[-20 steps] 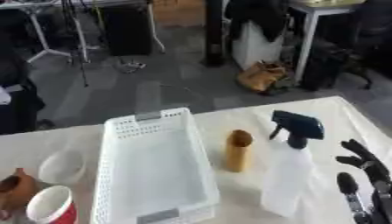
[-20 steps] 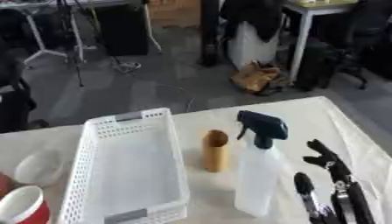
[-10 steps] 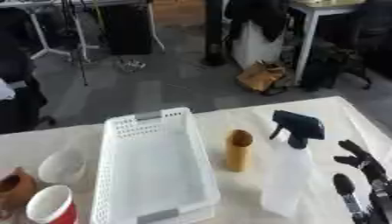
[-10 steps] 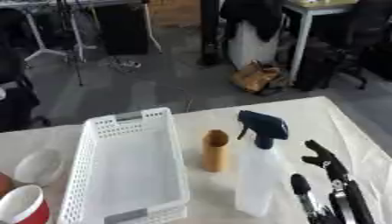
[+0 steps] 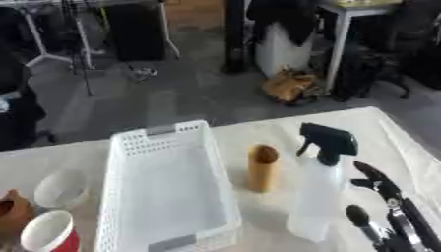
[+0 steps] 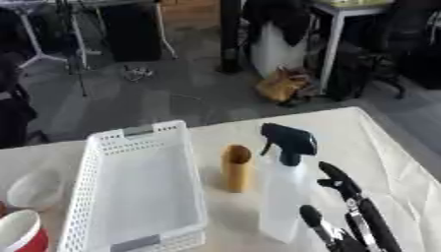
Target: Pick up objects on the table and place them in the box.
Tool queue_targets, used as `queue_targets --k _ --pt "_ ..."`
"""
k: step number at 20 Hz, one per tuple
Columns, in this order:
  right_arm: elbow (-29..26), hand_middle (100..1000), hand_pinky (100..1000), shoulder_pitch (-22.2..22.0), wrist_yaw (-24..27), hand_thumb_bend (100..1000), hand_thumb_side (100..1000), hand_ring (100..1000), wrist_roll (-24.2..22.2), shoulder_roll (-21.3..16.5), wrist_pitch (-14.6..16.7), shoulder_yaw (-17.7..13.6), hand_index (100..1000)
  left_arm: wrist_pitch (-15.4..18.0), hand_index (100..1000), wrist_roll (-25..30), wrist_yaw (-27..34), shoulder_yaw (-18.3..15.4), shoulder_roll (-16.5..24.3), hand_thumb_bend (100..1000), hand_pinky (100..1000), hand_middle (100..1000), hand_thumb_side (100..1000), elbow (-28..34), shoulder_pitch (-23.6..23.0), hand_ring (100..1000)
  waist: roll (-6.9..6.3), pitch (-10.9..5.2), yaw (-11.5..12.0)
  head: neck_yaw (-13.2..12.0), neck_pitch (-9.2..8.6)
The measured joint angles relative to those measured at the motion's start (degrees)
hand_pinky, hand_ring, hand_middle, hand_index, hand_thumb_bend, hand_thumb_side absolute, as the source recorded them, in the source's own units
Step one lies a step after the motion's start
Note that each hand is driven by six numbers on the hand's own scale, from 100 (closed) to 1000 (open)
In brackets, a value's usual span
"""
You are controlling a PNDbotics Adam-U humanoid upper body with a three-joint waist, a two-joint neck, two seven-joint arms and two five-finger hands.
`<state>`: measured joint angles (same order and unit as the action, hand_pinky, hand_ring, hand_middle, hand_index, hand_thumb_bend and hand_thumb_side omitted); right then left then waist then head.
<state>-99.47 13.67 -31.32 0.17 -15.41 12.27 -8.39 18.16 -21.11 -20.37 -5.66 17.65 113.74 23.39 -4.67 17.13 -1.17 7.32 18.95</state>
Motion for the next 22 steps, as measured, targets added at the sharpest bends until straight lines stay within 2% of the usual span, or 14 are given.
queue_targets --k 4,17,22 --pt "0.46 957 1000 0.64 1.19 682 1000 841 -1.79 -0.01 -0.59 -0.31 1000 0.02 862 0.11 0.05 0.01 -0.31 100 925 758 941 0.00 0.00 777 -0.07 0.18 0.00 0.02 -0.02" --pt "1.95 958 1000 1.58 2.54 689 1000 849 -3.22 -0.02 -2.42 -0.72 1000 -0.03 860 0.45 0.12 0.01 -0.35 100 925 758 935 0.00 -0.01 776 -0.37 0.55 0.00 0.97 -0.53" --pt "2.42 977 1000 1.96 2.17 745 1000 865 -6.06 -0.02 -2.94 -0.71 1000 -0.11 860 0.62 0.27 0.01 -0.42 100 926 758 929 0.00 -0.02 776 -0.43 0.67 0.04 1.04 -0.53"
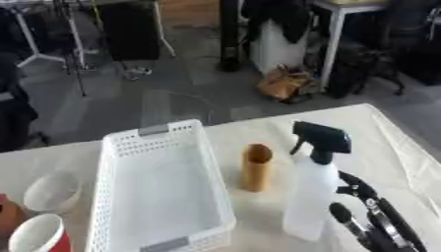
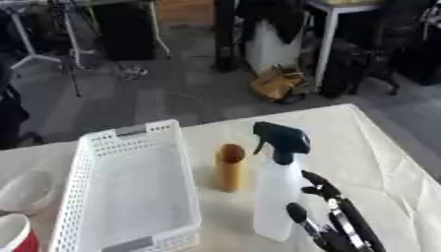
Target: Pick up objects on the table and place them in the box.
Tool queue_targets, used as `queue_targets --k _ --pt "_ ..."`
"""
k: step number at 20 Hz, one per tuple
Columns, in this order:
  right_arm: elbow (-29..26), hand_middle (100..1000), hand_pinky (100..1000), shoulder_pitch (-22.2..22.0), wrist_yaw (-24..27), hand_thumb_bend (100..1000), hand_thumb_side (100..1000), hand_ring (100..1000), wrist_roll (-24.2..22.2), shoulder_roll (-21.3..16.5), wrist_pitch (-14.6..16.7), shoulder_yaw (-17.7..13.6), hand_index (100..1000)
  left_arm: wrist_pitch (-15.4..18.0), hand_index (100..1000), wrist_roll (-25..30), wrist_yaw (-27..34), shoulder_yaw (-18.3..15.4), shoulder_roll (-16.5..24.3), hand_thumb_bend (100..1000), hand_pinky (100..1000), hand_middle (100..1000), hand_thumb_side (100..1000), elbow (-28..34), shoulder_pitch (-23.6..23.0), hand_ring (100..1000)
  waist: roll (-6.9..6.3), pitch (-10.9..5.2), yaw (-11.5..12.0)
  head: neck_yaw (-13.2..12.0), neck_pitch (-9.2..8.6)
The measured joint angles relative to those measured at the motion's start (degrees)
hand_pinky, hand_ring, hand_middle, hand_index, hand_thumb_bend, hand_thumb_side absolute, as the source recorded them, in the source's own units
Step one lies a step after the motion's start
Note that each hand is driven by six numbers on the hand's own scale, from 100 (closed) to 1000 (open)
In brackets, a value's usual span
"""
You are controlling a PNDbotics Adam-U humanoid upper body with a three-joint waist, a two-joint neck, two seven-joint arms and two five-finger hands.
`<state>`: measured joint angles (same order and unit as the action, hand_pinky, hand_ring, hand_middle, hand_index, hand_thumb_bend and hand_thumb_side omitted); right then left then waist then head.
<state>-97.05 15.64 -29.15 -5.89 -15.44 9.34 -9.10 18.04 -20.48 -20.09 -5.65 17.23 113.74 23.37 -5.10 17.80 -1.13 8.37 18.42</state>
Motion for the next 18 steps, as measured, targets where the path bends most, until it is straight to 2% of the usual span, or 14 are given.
queue_targets --k 1,2,18 --pt "0.09 966 1000 0.01 -0.36 683 1000 859 -0.84 0.00 -0.25 0.00 1000 0.01 860 0.04 0.05 0.00 -0.14 100 926 759 914 0.00 0.00 776 -0.01 0.03 0.00 0.01 0.00" --pt "0.12 966 1000 0.06 -0.70 741 1000 859 -1.47 0.00 -0.51 -0.09 1000 0.02 860 0.06 0.07 0.01 -0.24 100 926 759 929 0.00 0.00 776 -0.01 0.05 0.00 0.01 0.00" --pt "1.10 959 1000 1.58 -2.41 725 1000 856 -2.95 -0.02 -2.30 -0.44 1000 0.04 859 0.60 0.31 0.02 -0.43 100 927 760 929 0.00 -0.15 777 0.01 0.25 0.24 0.23 -0.05"
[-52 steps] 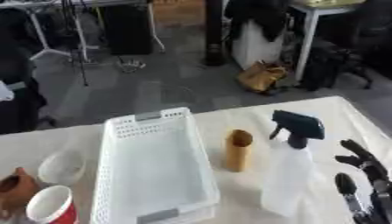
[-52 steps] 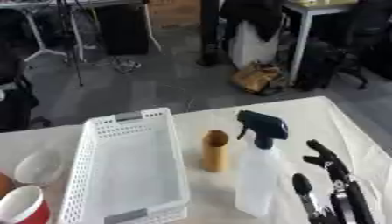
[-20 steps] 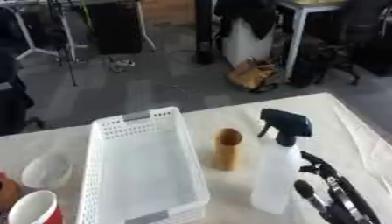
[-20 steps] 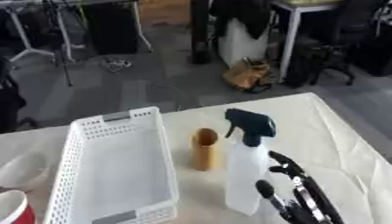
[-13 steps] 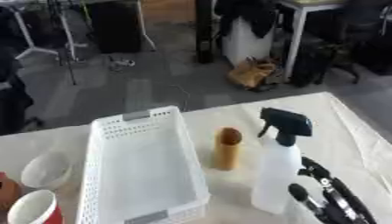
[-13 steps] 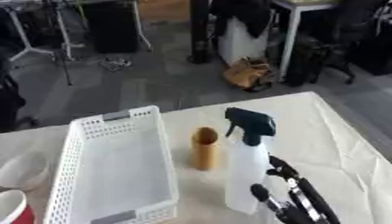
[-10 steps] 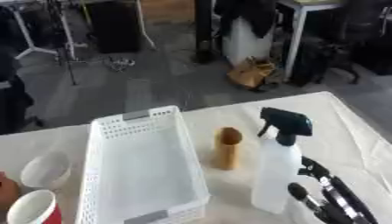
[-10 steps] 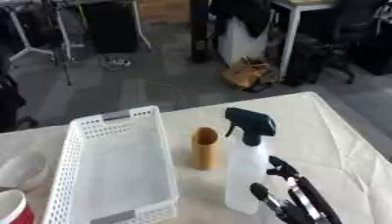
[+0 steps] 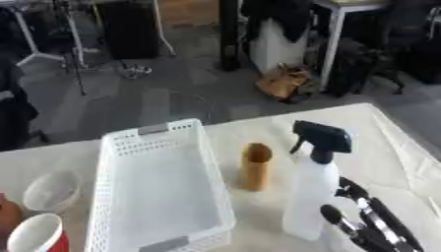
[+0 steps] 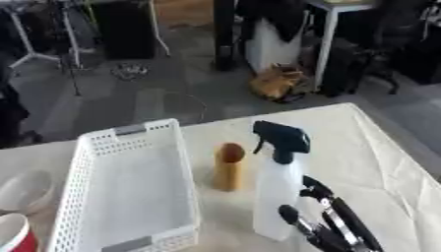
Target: Pick up objects on the table and place them in the box.
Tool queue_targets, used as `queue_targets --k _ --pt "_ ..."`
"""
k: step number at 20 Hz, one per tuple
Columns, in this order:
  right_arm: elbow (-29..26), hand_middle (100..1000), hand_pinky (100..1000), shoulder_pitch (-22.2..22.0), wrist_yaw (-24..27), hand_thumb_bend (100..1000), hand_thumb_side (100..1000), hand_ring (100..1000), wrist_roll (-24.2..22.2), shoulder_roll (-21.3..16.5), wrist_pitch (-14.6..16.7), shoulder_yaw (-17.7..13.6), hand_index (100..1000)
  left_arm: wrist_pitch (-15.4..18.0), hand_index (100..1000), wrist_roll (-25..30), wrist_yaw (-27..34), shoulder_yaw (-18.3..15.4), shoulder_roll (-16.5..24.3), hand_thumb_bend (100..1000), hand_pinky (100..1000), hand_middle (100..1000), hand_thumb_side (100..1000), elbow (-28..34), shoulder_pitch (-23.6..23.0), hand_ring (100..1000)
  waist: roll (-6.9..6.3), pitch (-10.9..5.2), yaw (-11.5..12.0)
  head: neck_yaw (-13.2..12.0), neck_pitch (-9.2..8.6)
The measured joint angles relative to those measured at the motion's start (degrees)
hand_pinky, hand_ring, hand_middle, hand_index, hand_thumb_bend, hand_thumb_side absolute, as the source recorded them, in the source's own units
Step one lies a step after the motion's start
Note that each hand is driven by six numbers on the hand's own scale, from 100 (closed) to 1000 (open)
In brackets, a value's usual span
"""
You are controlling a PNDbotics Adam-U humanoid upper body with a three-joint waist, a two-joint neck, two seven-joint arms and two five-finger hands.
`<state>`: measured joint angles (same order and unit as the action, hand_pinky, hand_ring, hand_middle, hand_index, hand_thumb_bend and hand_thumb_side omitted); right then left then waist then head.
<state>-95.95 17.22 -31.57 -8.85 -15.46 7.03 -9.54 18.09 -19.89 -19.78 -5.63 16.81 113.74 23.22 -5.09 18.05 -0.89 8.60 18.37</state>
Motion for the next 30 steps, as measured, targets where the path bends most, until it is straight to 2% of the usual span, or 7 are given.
queue_targets --k 30 --pt "2.92 946 1000 2.77 0.12 711 1000 848 -0.90 -1.77 0.68 0.56 1000 0.13 858 0.98 0.47 0.03 -0.02 100 928 762 917 0.00 0.01 781 0.02 0.58 0.48 0.24 -0.73"
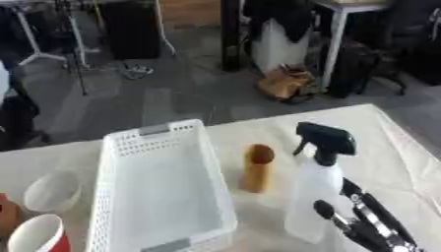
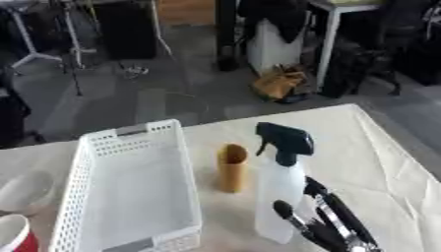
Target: Pick up objects on the table and place them in the box.
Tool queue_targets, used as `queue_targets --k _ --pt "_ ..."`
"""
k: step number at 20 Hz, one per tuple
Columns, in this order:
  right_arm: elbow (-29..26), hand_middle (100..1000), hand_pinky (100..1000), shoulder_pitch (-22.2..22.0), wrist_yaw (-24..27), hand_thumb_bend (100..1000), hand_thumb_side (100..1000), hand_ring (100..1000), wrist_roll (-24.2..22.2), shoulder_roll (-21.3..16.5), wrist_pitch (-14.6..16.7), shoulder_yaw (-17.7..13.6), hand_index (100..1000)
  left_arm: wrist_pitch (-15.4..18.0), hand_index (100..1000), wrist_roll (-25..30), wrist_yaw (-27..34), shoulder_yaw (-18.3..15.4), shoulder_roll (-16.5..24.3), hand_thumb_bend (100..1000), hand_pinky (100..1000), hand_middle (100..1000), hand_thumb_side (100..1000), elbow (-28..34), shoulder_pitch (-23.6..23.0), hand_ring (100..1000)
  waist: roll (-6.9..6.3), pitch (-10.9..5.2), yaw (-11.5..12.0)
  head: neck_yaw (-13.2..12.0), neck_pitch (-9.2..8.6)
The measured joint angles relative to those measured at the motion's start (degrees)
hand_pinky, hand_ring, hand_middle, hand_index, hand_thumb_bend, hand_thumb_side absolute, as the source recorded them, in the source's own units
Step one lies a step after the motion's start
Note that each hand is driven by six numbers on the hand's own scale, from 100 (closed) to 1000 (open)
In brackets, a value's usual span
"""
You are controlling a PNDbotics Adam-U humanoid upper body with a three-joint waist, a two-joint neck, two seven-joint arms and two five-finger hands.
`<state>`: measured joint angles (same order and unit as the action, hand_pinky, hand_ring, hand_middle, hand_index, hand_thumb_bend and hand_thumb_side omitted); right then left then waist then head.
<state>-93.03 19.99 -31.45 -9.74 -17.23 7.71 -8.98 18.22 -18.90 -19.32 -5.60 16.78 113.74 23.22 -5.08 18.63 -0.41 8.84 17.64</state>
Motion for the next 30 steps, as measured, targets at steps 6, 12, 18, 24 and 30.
queue_targets --k 6,12,18,24,30 --pt "0.37 943 1000 0.16 0.42 710 1000 846 -0.46 -0.19 0.22 0.00 1000 0.02 858 0.16 0.02 0.01 -0.01 100 928 763 917 0.00 0.00 781 -0.04 0.00 0.00 0.12 -0.21" --pt "0.64 935 1000 0.38 0.71 708 1000 842 -0.73 -0.35 0.27 0.00 1000 0.04 858 0.33 0.03 0.01 -0.34 100 928 763 915 0.00 0.00 781 -0.08 0.01 0.00 0.23 -0.25" --pt "0.91 935 1000 0.73 0.80 707 1000 842 -1.16 -0.65 0.37 0.00 1000 -0.09 859 0.54 0.06 0.01 -0.44 100 928 764 915 0.00 0.00 782 -0.07 0.02 0.05 0.27 -0.26" --pt "0.97 933 1000 1.15 1.08 704 1000 841 -1.56 -0.65 0.31 0.02 1000 -0.03 859 0.66 0.12 0.01 -0.44 100 929 765 914 0.00 0.00 782 -0.04 0.13 0.10 0.33 -0.27" --pt "1.12 931 1000 1.60 1.28 684 1000 851 -1.94 -0.66 0.30 0.31 1000 -0.01 859 0.72 0.29 0.01 -0.44 100 929 765 915 0.00 0.00 782 -0.04 0.13 0.12 0.41 -0.29"
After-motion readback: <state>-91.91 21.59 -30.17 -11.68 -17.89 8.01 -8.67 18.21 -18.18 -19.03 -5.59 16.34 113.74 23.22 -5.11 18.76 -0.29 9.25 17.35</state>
